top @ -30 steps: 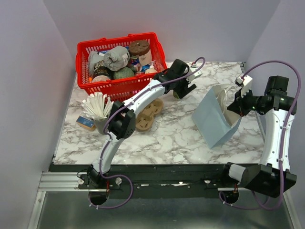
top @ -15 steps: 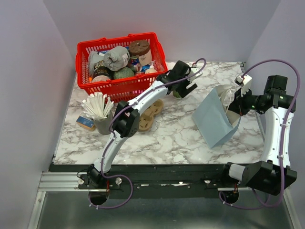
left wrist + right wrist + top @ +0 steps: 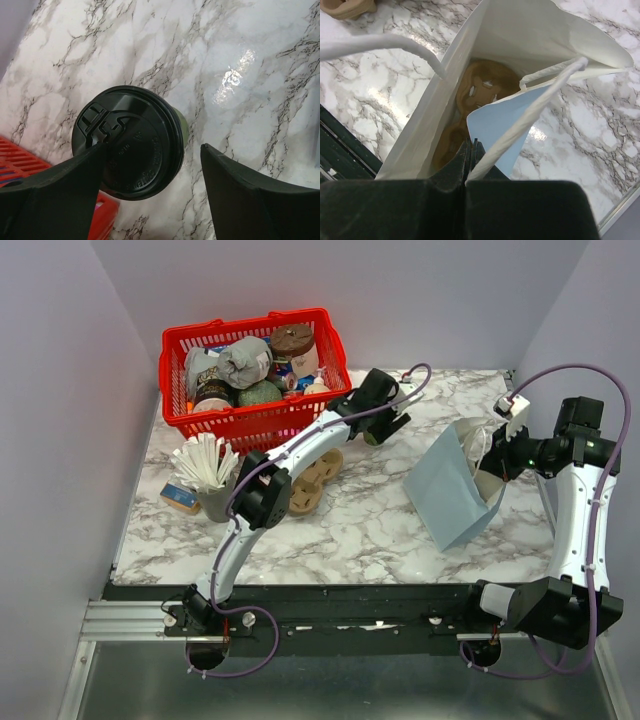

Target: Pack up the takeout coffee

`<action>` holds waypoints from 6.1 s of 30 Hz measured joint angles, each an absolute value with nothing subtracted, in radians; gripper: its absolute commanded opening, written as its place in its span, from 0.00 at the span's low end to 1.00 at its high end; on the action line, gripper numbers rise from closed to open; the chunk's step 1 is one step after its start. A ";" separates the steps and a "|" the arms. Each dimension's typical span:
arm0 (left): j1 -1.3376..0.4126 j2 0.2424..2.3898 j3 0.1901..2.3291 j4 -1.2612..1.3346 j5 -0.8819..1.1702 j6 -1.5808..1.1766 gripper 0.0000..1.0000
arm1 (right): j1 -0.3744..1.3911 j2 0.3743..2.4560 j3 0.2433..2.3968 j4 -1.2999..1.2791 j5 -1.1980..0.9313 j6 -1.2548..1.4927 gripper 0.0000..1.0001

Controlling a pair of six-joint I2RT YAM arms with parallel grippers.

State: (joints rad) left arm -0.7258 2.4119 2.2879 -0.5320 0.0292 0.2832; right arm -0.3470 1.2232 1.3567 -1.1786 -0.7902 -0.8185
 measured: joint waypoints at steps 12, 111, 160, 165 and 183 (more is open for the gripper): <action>-0.726 2.341 2.186 -0.517 0.027 0.310 0.71 | -0.347 1.211 1.338 -1.151 -0.791 -0.800 0.01; -0.702 2.273 2.152 -0.638 -0.015 0.259 0.78 | -0.347 1.215 1.337 -1.096 -0.810 -0.655 0.00; -0.760 2.375 2.277 -0.532 0.063 0.324 0.98 | -0.395 1.242 1.417 -0.966 -0.546 -0.504 0.04; -0.760 2.324 2.238 -0.507 0.094 0.292 0.99 | -0.395 1.245 1.448 -0.978 -0.549 -0.484 0.50; -0.734 2.184 2.455 -0.766 0.161 0.375 0.99 | -0.395 1.253 1.721 -0.988 -0.746 -0.338 0.77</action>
